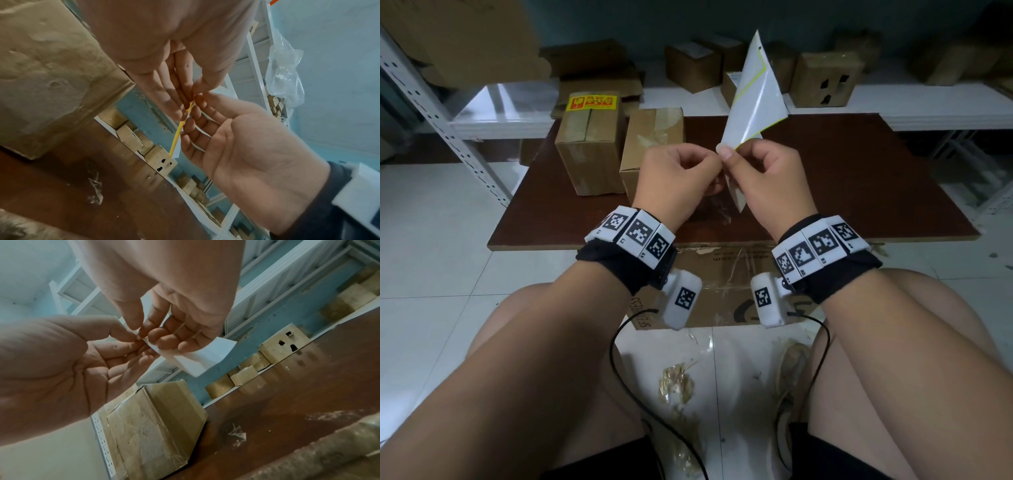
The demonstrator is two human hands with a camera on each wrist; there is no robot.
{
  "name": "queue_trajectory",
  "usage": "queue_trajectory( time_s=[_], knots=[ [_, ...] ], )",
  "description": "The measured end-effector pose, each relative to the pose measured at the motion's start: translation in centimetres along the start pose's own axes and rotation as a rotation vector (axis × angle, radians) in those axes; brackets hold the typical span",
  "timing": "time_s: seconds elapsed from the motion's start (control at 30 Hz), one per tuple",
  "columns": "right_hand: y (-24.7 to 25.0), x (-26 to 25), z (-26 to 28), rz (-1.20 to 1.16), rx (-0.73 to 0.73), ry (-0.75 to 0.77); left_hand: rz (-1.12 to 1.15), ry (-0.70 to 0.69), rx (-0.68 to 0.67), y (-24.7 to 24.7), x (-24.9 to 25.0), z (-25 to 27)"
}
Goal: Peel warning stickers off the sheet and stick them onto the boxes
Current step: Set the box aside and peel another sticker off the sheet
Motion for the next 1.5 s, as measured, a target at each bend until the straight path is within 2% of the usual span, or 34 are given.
queue_trajectory(
  time_s=[0.17, 0.33, 0.4, 0.57, 0.7, 0.8, 0.87, 1.0, 1.07, 1.17, 1.33, 1.5],
  knots=[
    [0.0, 0.0, 0.0, 0.081, 0.0, -0.001, 0.006, 0.036, 0.022, 0.1, -0.3, -0.3],
    [0.0, 0.5, -0.4, 0.094, -0.015, -0.003, 0.076, 0.078, -0.014, 0.2, -0.3, -0.6],
    [-0.3, 0.6, -0.4, 0.017, -0.032, -0.048, 0.073, 0.074, -0.03, 0.2, -0.2, -0.6],
    [-0.1, 0.0, -0.4, -0.333, -0.001, -0.214, 0.04, 0.059, 0.029, -0.1, -0.2, -1.3],
    [0.6, -0.7, -0.8, -0.545, 0.021, -0.295, 0.143, 0.109, -0.033, -0.3, 0.0, -1.4],
    [1.1, -0.6, -1.2, -0.61, 0.055, -0.343, 0.25, 0.132, -0.065, -0.3, -0.1, -1.2],
    [1.4, -0.8, -1.1, -0.543, -0.008, -0.319, 0.318, 0.094, -0.035, -0.2, -0.1, -1.1],
    [1.2, -1.0, -0.1, -0.322, -0.267, -0.284, 0.425, 0.0, 0.134, 0.7, 0.1, -1.1],
    [0.8, -0.6, 0.2, -0.268, -0.318, -0.293, 0.439, -0.028, 0.171, 1.1, 0.3, -1.2],
    [1.0, -0.4, 0.1, -0.275, -0.237, -0.292, 0.445, -0.03, 0.104, 1.0, 0.7, -1.1],
    [1.8, -0.7, -0.6, -0.322, -0.095, -0.281, 0.295, 0.046, -0.033, 0.4, 0.7, -0.5],
    [1.7, -1.0, -0.4, -0.347, -0.07, -0.289, 0.312, 0.004, 0.001, 0.2, 0.8, -0.4]
  ],
)
Point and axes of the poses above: each hand's wrist, its own z-axis away from the middle knuckle, its own y-axis out of the back of the hand, x = y × z, the point moved 3 cm from there along -z, towards the middle knuckle, and after that the axes turned 7 degrees about x, right-handed, at the moved point
